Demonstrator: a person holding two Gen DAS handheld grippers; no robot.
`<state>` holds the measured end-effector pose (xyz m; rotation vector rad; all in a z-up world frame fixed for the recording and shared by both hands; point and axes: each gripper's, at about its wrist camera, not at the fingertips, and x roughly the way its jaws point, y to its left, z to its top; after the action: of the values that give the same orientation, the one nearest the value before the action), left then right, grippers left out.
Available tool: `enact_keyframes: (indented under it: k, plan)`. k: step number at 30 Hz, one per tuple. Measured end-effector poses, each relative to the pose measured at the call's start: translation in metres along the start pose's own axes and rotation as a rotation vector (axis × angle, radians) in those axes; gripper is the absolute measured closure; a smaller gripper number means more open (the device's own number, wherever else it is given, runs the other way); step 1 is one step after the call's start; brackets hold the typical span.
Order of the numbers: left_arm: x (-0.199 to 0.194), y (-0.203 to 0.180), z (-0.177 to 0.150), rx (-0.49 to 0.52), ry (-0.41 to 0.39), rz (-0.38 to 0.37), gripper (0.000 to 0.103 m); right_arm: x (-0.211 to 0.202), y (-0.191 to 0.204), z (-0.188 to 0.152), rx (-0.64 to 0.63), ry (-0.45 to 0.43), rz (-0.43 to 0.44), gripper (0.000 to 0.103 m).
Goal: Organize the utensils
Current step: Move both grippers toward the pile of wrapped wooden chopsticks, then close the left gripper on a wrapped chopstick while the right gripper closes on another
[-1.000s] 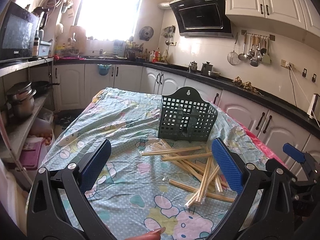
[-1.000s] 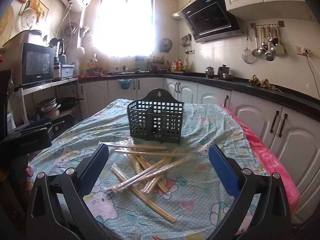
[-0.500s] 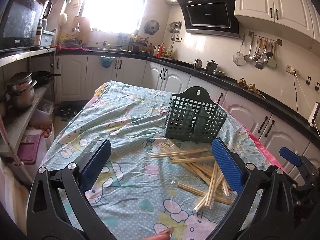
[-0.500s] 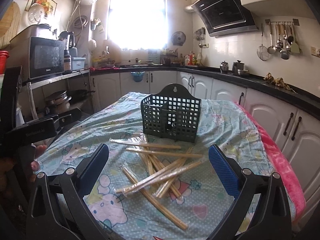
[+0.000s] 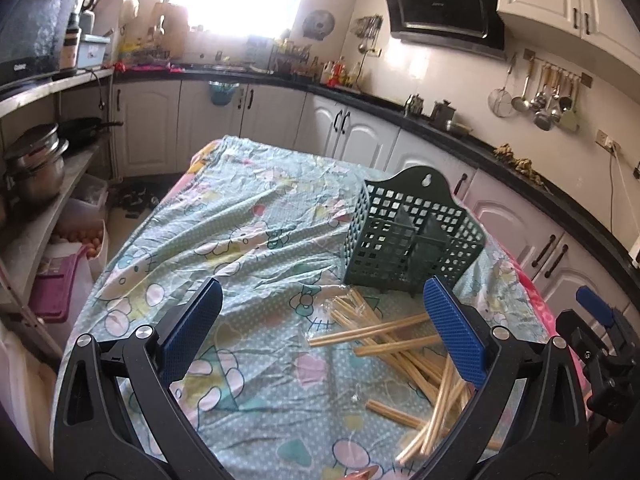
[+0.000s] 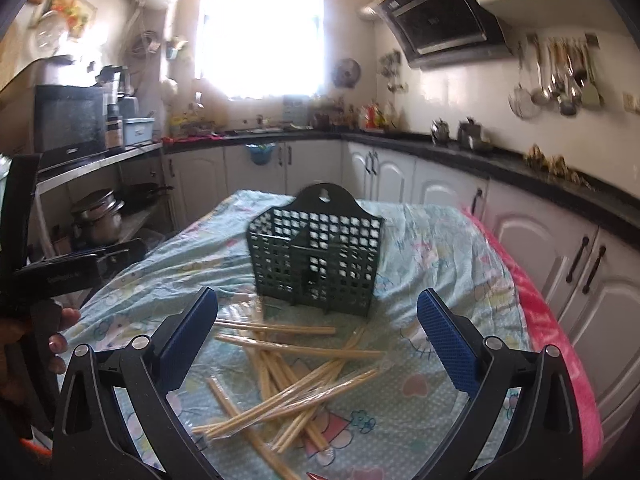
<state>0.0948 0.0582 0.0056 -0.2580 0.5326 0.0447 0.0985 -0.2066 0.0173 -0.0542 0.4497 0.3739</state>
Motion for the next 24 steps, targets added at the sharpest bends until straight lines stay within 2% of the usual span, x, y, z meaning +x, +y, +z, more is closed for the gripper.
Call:
enact_keyframes:
  k: [10, 18, 22, 24]
  plan:
    - [0.048, 0.011, -0.005, -0.061, 0.104, -0.034, 0.010, 0.055, -0.044, -0.022, 0.125, 0.185, -0.072, 0.006]
    - [0.078, 0.028, -0.027, -0.181, 0.212, -0.096, 0.010, 0.089, -0.062, -0.039, 0.201, 0.307, -0.060, 0.007]
    - [0.088, 0.030, -0.034, -0.209, 0.247, -0.136, 0.011, 0.101, -0.066, -0.045, 0.231, 0.351, -0.040, 0.017]
    - [0.092, 0.032, -0.037, -0.222, 0.256, -0.149, 0.016, 0.105, -0.067, -0.047, 0.242, 0.360, -0.036, 0.024]
